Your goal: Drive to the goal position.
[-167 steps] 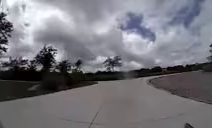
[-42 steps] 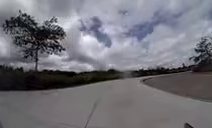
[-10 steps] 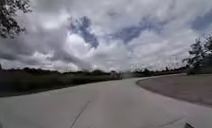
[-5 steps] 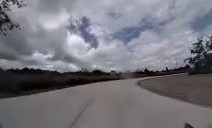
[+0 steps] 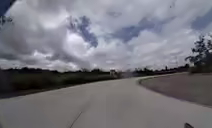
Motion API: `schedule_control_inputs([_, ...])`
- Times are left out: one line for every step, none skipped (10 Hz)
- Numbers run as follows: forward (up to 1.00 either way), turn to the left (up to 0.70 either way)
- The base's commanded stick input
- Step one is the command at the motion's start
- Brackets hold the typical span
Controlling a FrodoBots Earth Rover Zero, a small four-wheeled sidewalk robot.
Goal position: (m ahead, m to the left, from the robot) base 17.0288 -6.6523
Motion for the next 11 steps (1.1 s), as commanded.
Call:
schedule_control_inputs([0.69, -0.03])
schedule_control_inputs([0.69, 0.01])
schedule_control_inputs([0.69, 0.01])
schedule_control_inputs([0.69, 0.01])
schedule_control_inputs([0.69, 0.01])
schedule_control_inputs([0.69, 0.01])
schedule_control_inputs([0.69, 0.01])
schedule_control_inputs([0.69, 0.01])
schedule_control_inputs([0.69, 0.01])
schedule_control_inputs([0.69, 0.01])
schedule_control_inputs([0.69, 0.01])
